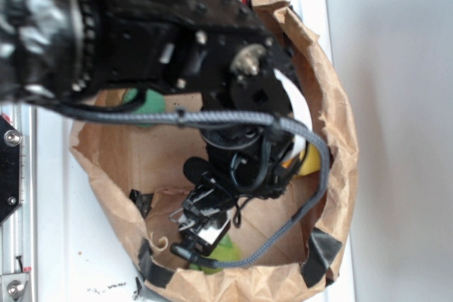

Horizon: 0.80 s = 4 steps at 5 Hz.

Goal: Grab the green animal.

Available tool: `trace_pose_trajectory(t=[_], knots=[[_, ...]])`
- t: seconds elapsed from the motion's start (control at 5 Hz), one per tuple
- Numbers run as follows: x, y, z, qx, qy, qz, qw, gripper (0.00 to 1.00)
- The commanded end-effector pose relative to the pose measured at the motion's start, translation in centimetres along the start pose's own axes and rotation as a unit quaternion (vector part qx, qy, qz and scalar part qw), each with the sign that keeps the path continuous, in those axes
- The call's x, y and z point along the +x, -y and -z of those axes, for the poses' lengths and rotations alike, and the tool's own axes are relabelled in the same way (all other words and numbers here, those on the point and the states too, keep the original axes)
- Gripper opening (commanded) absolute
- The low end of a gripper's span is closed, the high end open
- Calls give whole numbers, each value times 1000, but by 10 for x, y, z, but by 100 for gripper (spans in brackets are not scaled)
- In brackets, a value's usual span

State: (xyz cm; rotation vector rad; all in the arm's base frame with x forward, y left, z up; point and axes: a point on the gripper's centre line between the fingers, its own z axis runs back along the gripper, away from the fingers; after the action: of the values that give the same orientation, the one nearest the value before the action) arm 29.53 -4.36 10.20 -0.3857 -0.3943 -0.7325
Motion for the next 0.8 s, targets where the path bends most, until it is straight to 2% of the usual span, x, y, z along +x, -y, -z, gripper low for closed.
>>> trace_pose_trajectory(t=[0.0, 0.2, 0.4, 0.6], knots=[[-1, 14, 17, -59, -18, 79, 995, 100], [-3, 22, 27, -110, -51, 154, 981, 100], [0, 22, 33, -124, -63, 209, 968, 100], [-5, 37, 47, -151, -83, 247, 953, 100]])
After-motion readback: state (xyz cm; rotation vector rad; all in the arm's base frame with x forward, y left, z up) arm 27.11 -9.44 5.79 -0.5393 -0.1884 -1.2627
